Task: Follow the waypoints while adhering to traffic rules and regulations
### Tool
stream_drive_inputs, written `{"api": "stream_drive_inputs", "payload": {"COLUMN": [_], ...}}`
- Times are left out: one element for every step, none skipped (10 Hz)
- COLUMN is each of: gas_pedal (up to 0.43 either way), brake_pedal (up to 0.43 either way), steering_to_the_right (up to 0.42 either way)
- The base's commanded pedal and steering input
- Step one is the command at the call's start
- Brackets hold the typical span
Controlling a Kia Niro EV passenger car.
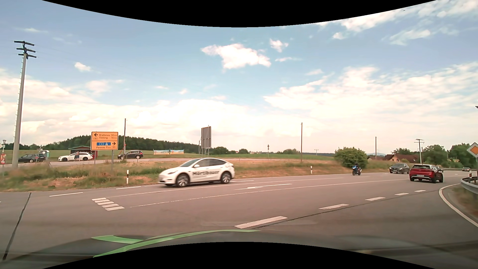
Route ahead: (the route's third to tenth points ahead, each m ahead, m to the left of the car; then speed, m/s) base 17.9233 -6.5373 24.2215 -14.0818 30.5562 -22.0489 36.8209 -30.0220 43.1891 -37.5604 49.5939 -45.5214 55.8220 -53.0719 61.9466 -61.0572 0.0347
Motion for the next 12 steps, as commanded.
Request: {"api": "stream_drive_inputs", "payload": {"gas_pedal": [0.000,0.000,0.000,0.000,0.000,0.000,0.000,0.000,0.000,0.000,0.000,0.000], "brake_pedal": [0.226,0.226,0.226,0.226,0.226,0.226,0.226,0.226,0.226,0.226,0.226,0.232], "steering_to_the_right": [0.172,0.172,0.171,0.172,0.171,0.171,0.171,0.171,0.171,0.171,0.171,0.171]}}
